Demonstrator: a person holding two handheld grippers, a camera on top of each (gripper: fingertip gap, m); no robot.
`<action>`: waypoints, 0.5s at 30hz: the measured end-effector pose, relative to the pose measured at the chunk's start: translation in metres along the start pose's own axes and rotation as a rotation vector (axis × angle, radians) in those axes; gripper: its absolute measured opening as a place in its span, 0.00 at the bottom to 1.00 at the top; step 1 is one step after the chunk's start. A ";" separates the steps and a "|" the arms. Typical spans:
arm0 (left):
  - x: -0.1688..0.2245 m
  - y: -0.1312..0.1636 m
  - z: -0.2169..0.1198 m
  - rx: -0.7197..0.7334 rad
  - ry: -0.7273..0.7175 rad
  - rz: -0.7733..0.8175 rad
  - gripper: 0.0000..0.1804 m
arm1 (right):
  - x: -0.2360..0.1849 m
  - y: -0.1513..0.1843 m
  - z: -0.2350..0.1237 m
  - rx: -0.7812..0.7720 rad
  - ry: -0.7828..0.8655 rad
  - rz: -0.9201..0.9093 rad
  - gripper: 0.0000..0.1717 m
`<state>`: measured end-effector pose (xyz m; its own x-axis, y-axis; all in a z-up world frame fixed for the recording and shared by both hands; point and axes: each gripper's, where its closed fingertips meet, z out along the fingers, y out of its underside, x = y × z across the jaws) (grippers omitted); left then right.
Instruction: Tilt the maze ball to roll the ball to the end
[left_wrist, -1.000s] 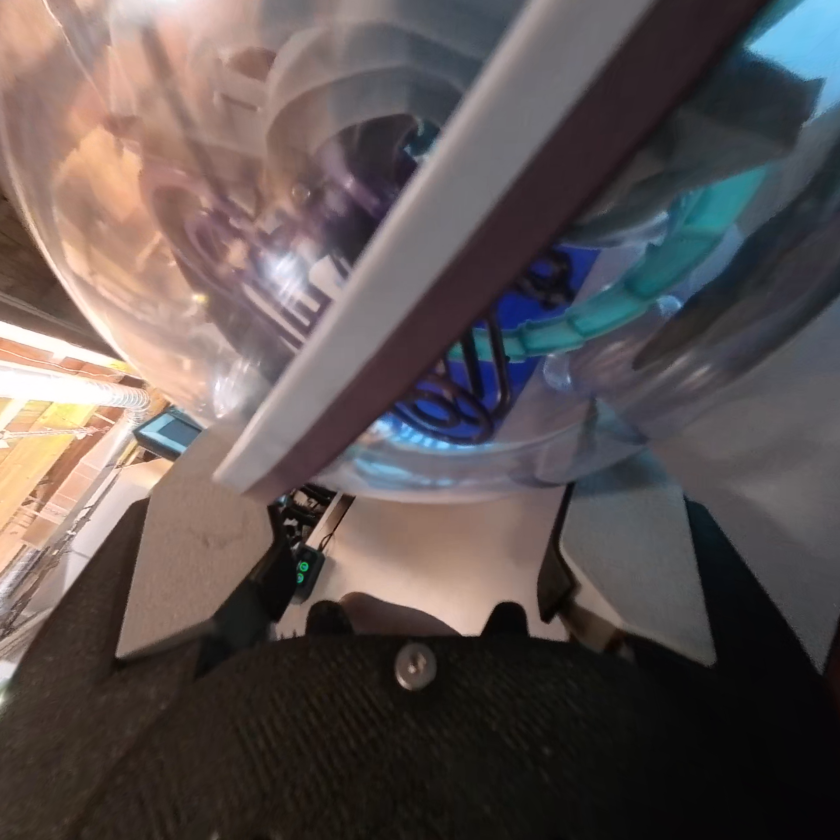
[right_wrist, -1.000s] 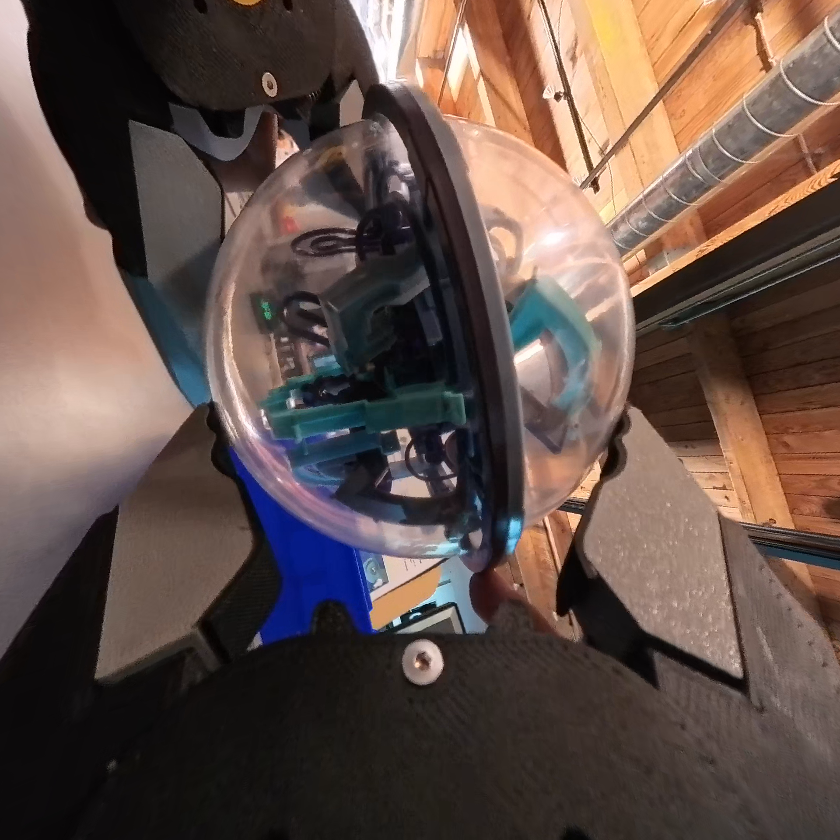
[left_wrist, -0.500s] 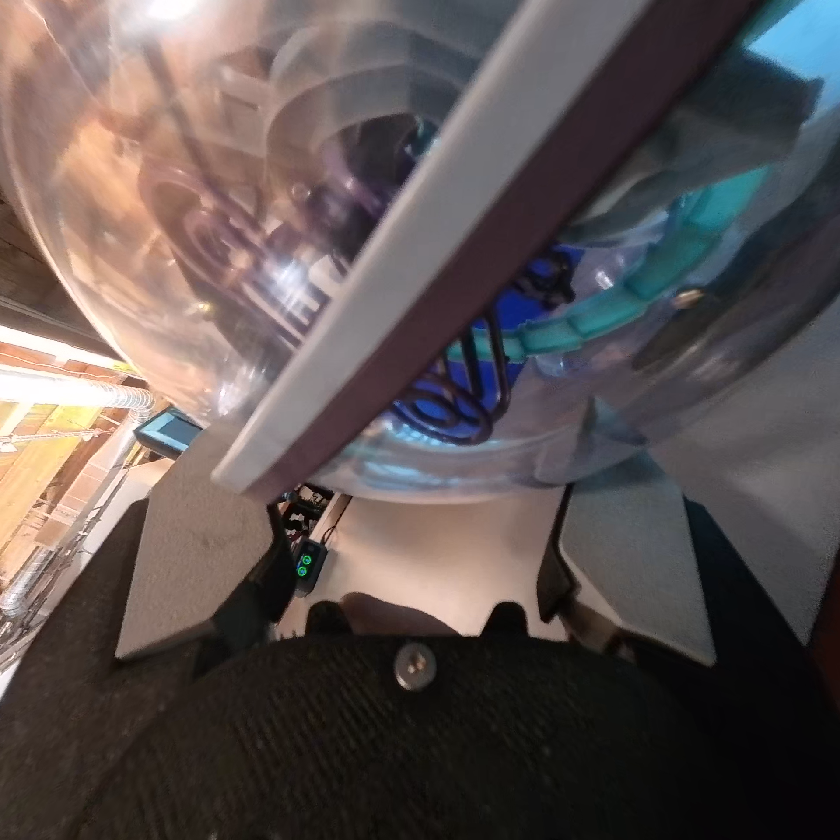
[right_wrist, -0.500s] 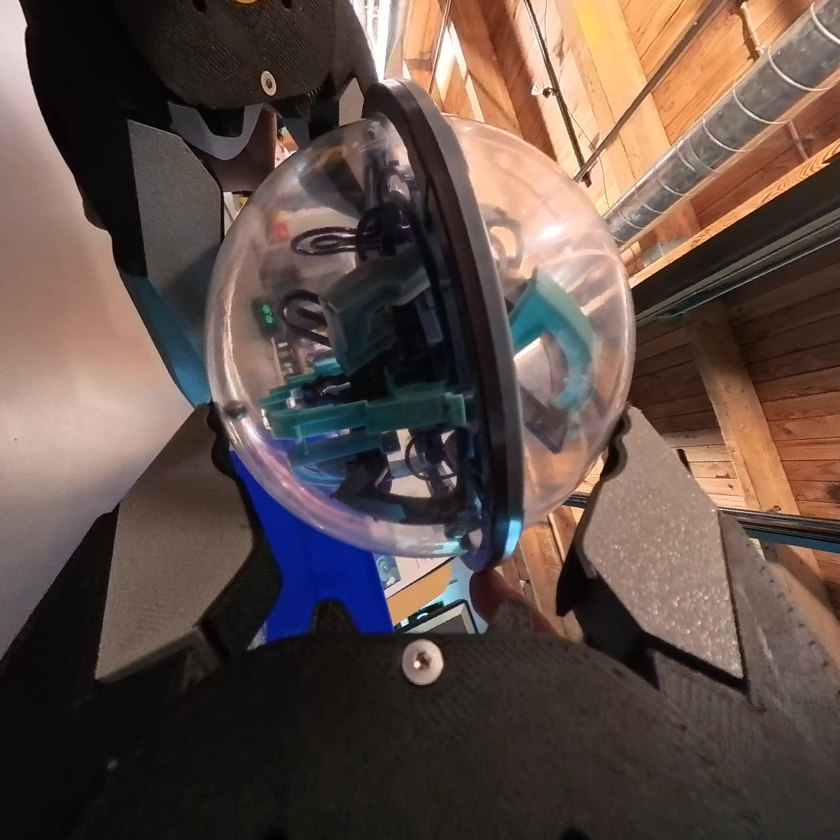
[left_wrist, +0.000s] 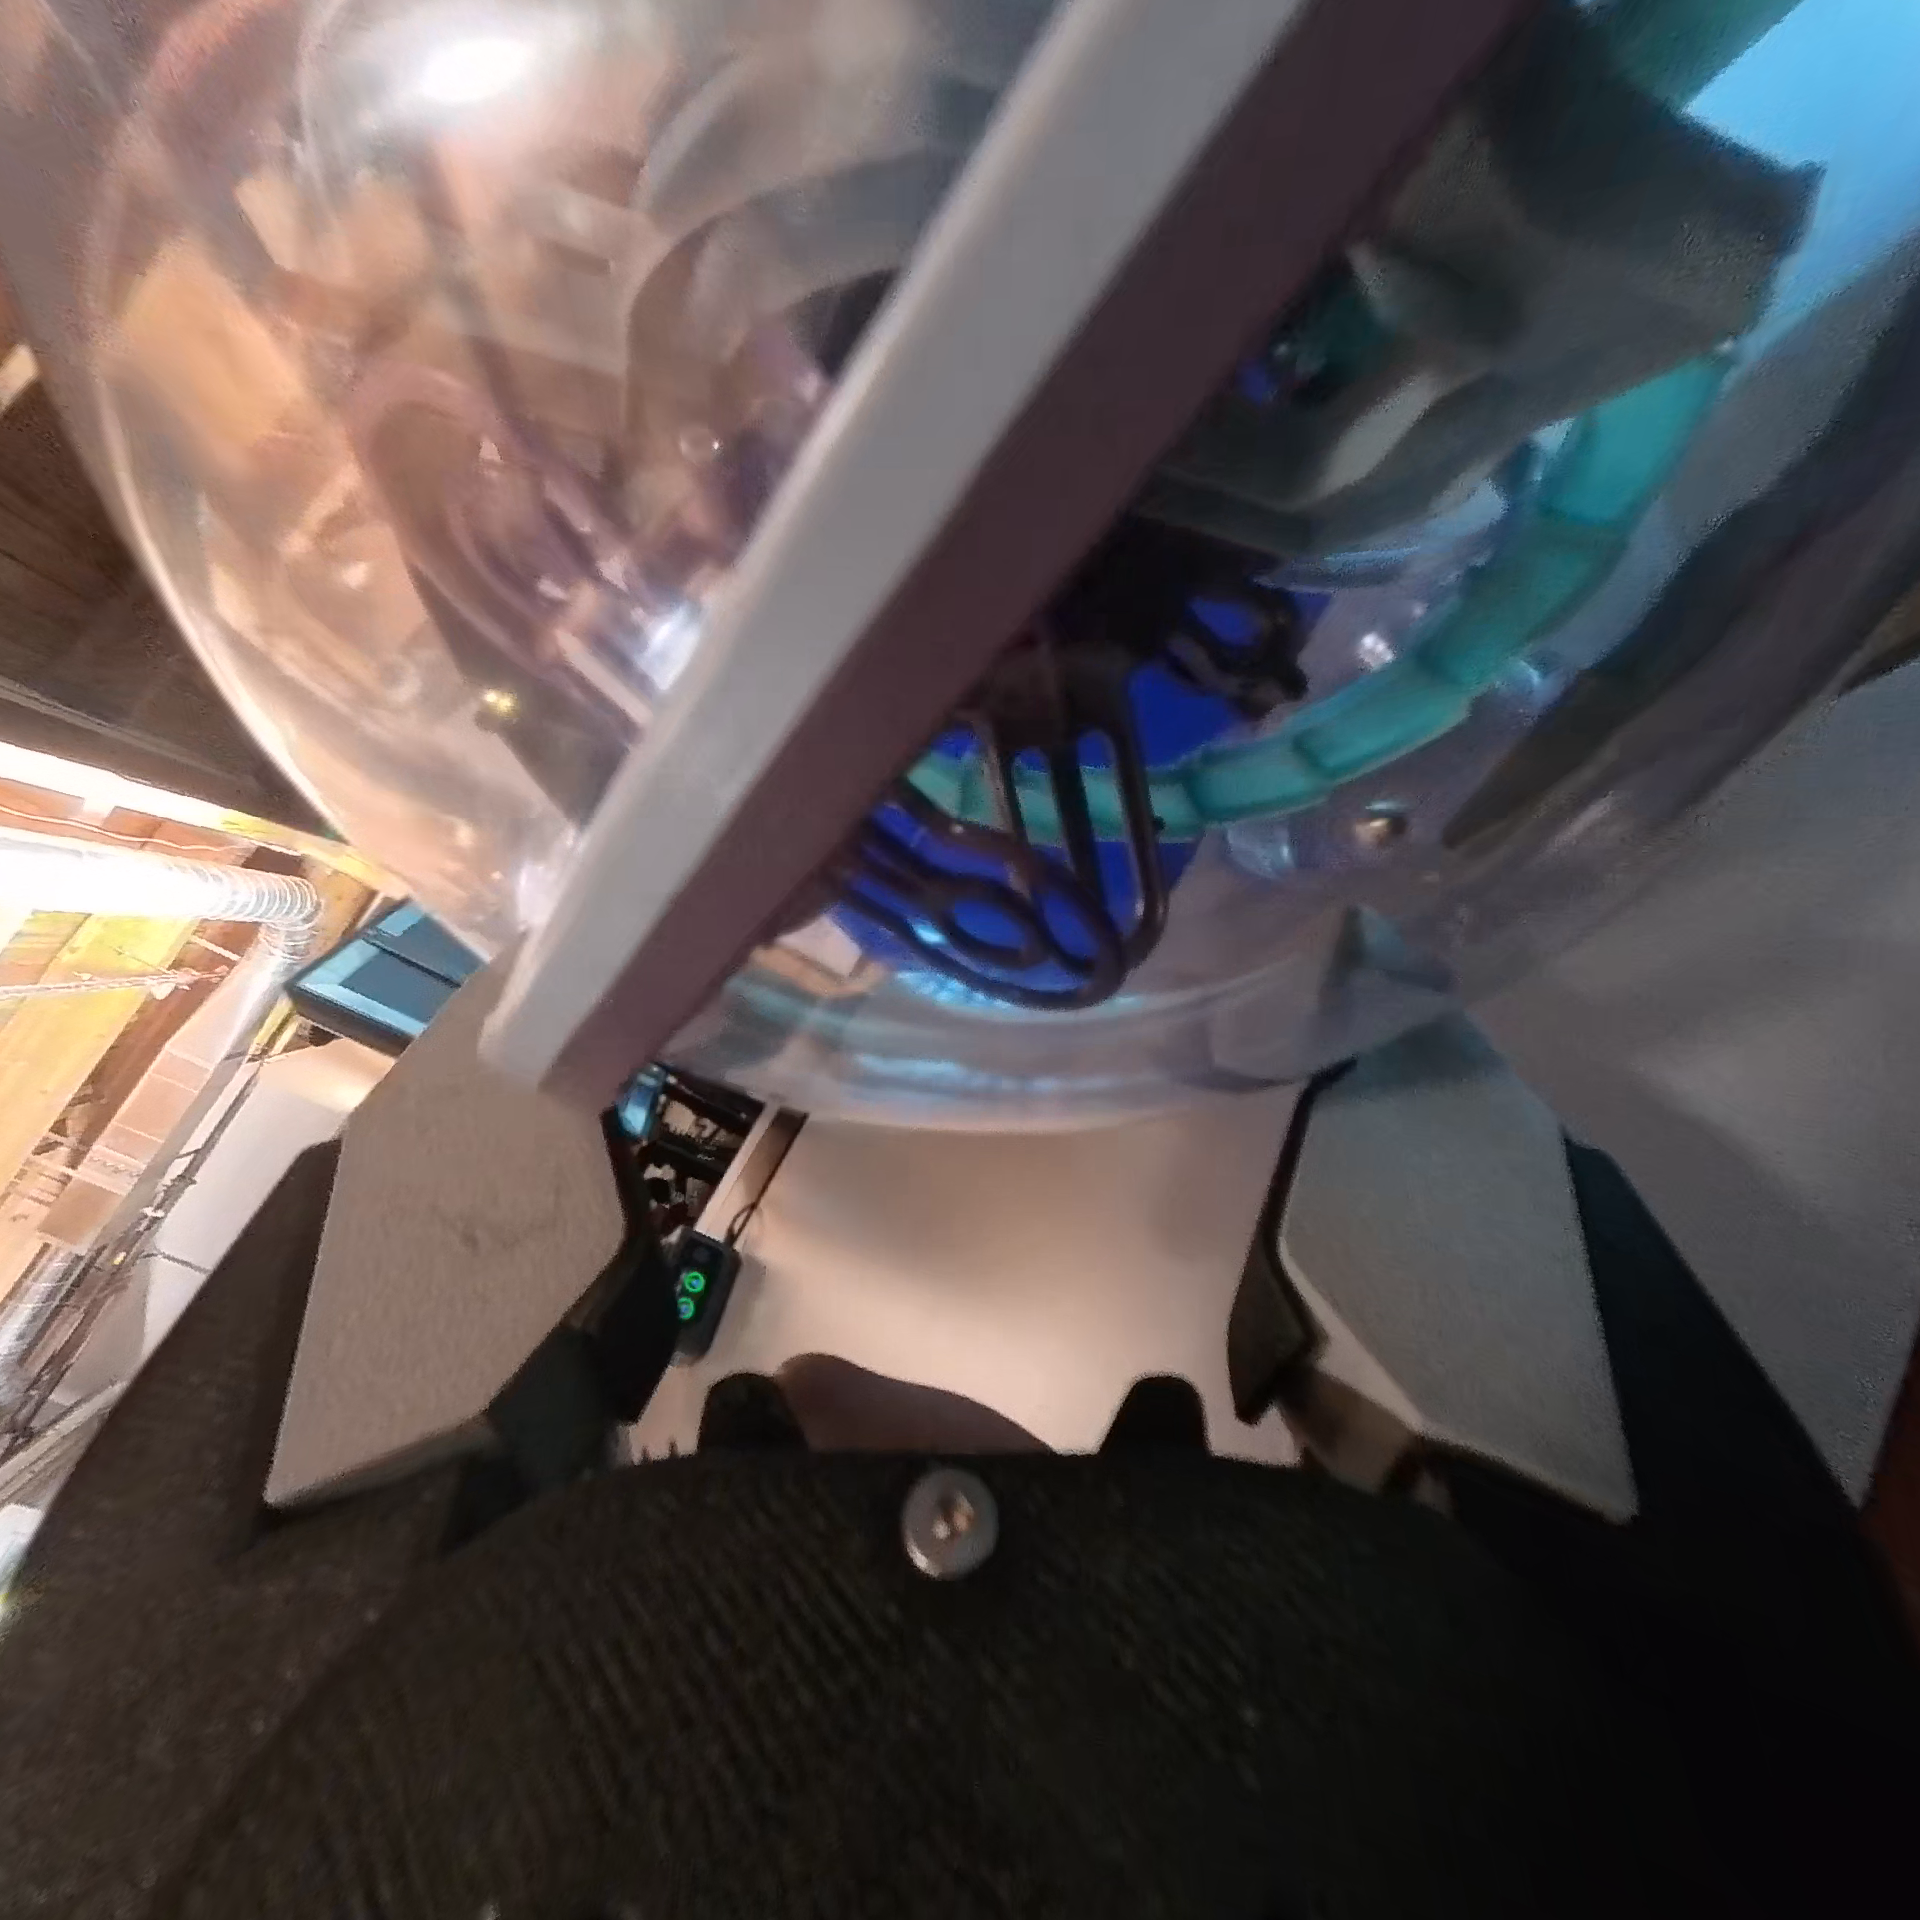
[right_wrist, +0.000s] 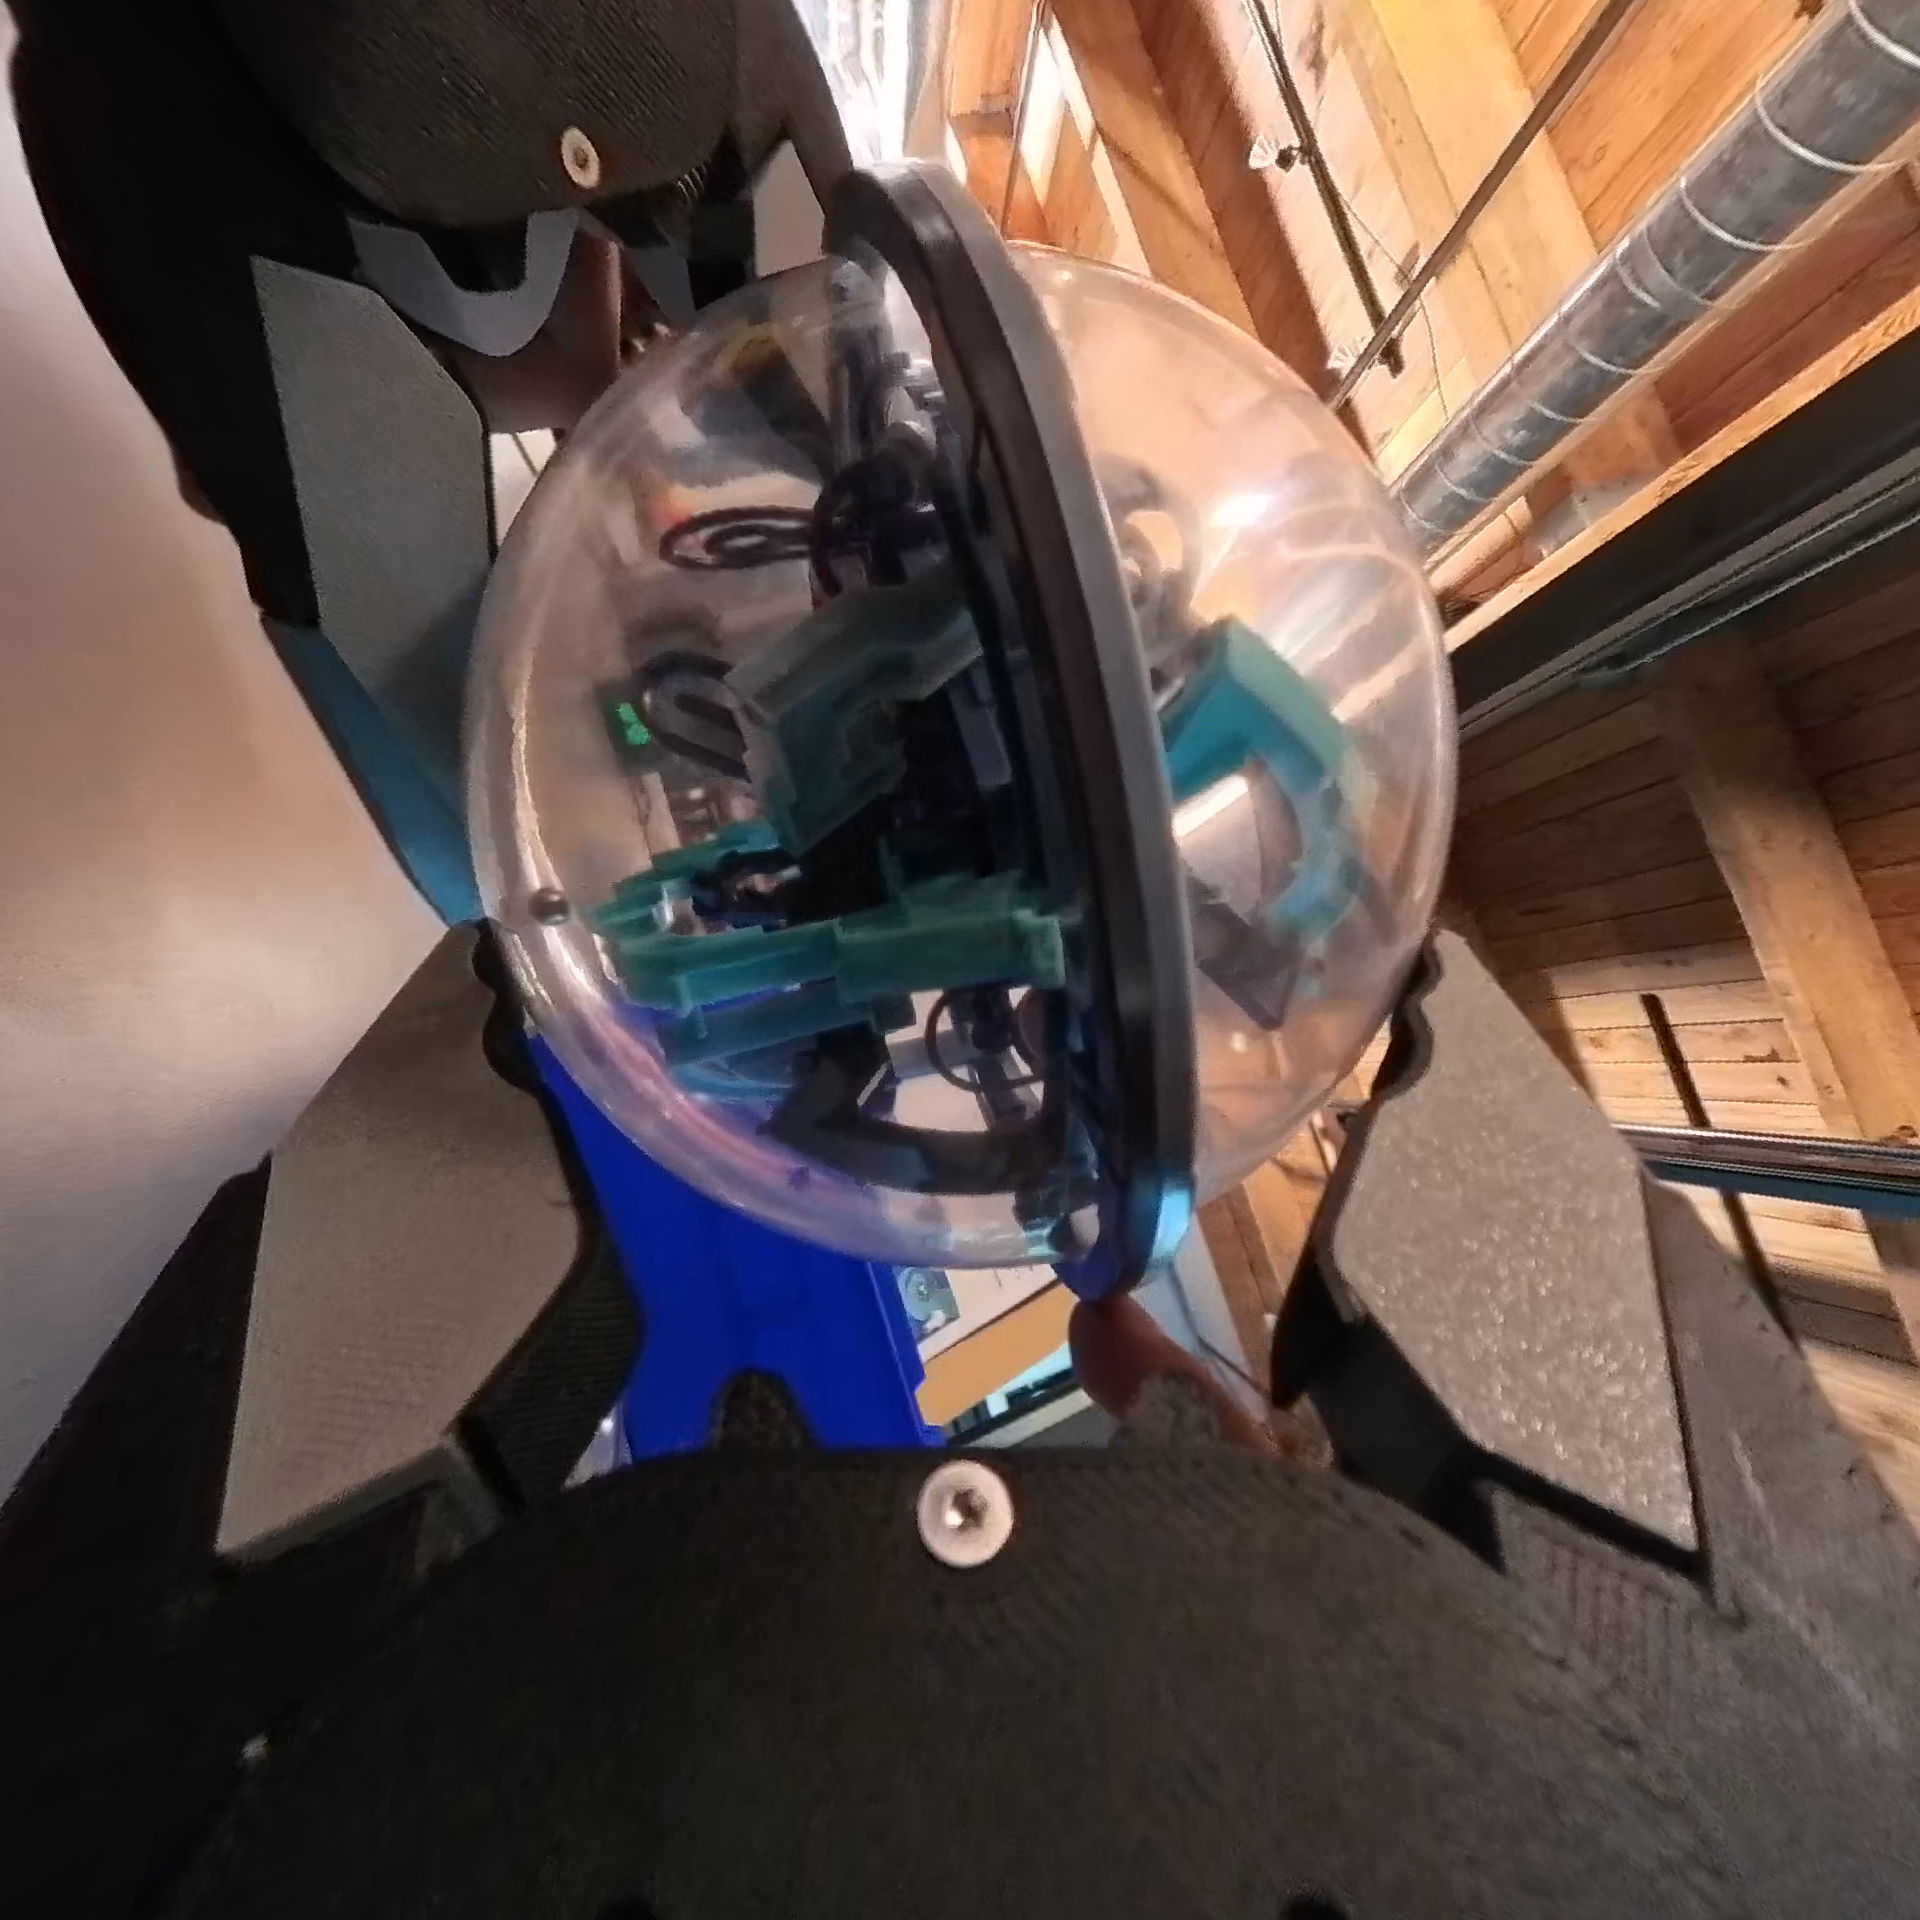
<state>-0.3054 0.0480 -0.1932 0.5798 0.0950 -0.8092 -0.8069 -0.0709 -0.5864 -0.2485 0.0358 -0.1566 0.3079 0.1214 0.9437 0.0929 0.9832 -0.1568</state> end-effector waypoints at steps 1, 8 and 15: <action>-0.004 -0.004 0.000 0.003 -0.001 0.005 0.76 | 0.004 0.001 0.001 -0.001 -0.001 0.014 0.92; -0.038 -0.038 0.000 0.030 0.006 0.024 0.76 | 0.048 0.000 0.010 0.011 -0.019 0.099 0.92; -0.077 -0.075 0.001 0.032 0.018 0.018 0.76 | 0.098 -0.002 0.023 0.026 -0.070 0.172 0.92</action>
<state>-0.2899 0.0473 -0.0874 0.5672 0.0763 -0.8200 -0.8200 -0.0410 -0.5709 -0.2403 0.0492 -0.0571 0.2508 0.2963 0.9216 0.0197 0.9502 -0.3109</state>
